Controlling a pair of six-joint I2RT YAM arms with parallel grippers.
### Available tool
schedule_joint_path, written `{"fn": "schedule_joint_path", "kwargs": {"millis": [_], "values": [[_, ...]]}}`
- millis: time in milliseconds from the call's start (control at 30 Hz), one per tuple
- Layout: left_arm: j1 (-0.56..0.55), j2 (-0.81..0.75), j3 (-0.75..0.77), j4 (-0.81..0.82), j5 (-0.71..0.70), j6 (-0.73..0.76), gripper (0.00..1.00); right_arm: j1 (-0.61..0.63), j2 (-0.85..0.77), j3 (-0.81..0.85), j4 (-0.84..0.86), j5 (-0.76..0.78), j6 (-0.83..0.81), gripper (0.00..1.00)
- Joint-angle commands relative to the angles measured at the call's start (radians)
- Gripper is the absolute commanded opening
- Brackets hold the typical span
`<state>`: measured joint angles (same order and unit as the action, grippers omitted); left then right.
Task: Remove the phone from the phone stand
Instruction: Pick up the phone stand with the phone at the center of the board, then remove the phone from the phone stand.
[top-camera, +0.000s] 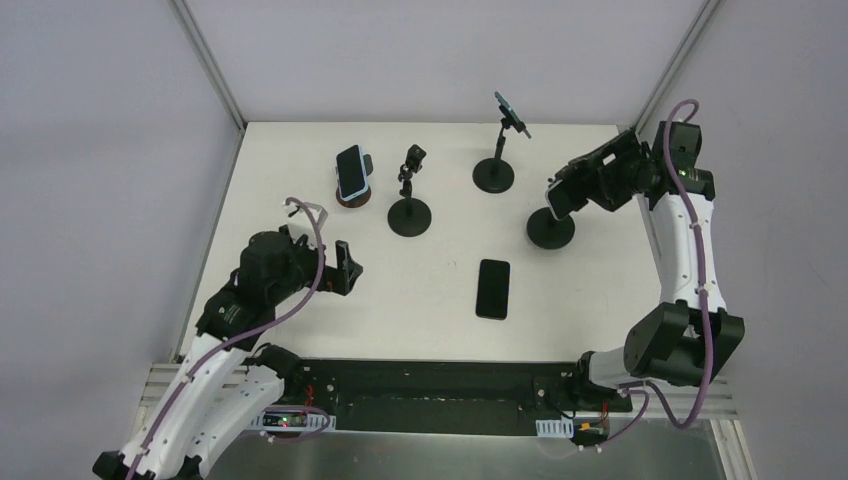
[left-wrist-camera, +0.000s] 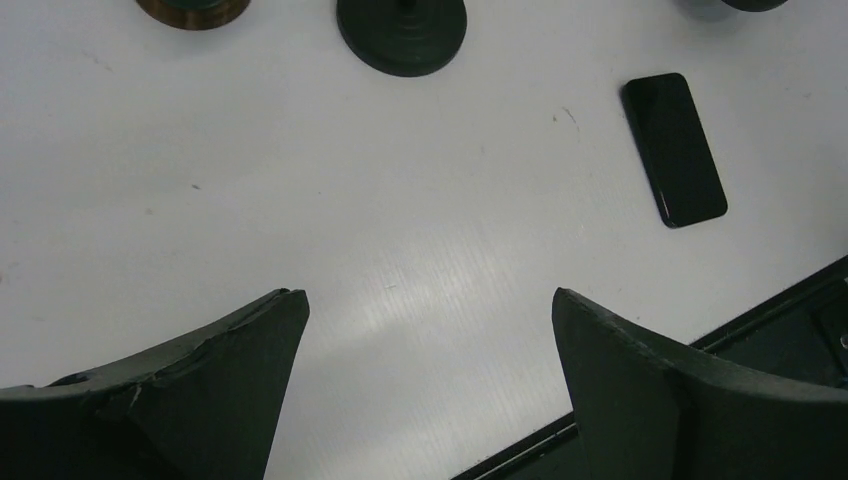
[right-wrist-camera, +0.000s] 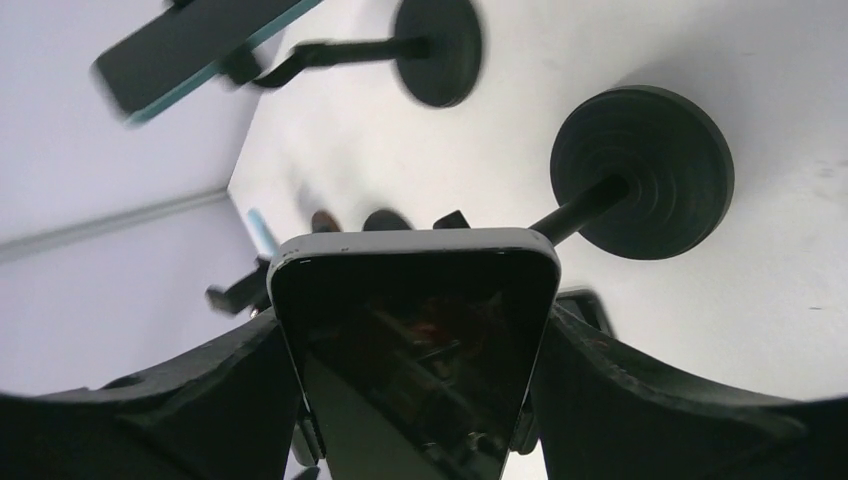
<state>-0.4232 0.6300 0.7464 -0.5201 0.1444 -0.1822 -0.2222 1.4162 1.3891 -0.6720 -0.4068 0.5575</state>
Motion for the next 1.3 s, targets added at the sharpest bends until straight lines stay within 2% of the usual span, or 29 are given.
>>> {"fn": "schedule_joint_path", "kwargs": {"millis": [0, 100, 433, 600, 767, 900, 1000, 1133, 1267], "values": [[0.011, -0.108, -0.046, 0.075, -0.078, 0.008, 0.99, 0.131, -0.132, 0.167, 0.052, -0.101, 0.065, 0.03], [0.011, -0.154, -0.053, 0.075, -0.085, -0.012, 0.99, 0.242, -0.15, 0.185, 0.056, -0.064, 0.09, 0.0], [0.011, -0.253, 0.013, 0.084, -0.052, 0.001, 0.99, 0.659, -0.135, 0.157, 0.113, 0.015, 0.192, 0.0], [0.011, -0.238, 0.03, 0.113, 0.11, 0.047, 0.99, 0.799, -0.095, 0.096, 0.193, -0.035, 0.242, 0.01], [0.011, -0.215, -0.025, 0.274, 0.354, 0.003, 0.99, 0.863, -0.041, 0.032, 0.274, -0.165, 0.248, 0.04], [0.007, -0.261, -0.167, 0.486, 0.478, 0.007, 0.99, 0.87, -0.024, 0.0, 0.265, -0.205, 0.211, 0.04], [-0.014, -0.259, -0.217, 0.564, 0.552, 0.058, 0.99, 0.871, -0.005, -0.002, 0.243, -0.242, 0.172, 0.04], [-0.102, -0.203, -0.228, 0.589, 0.567, 0.144, 0.98, 0.871, 0.029, -0.027, 0.262, -0.319, 0.13, 0.04], [-0.285, -0.142, -0.238, 0.615, 0.538, 0.347, 0.95, 0.871, 0.078, -0.051, 0.304, -0.407, 0.102, 0.07]]}}
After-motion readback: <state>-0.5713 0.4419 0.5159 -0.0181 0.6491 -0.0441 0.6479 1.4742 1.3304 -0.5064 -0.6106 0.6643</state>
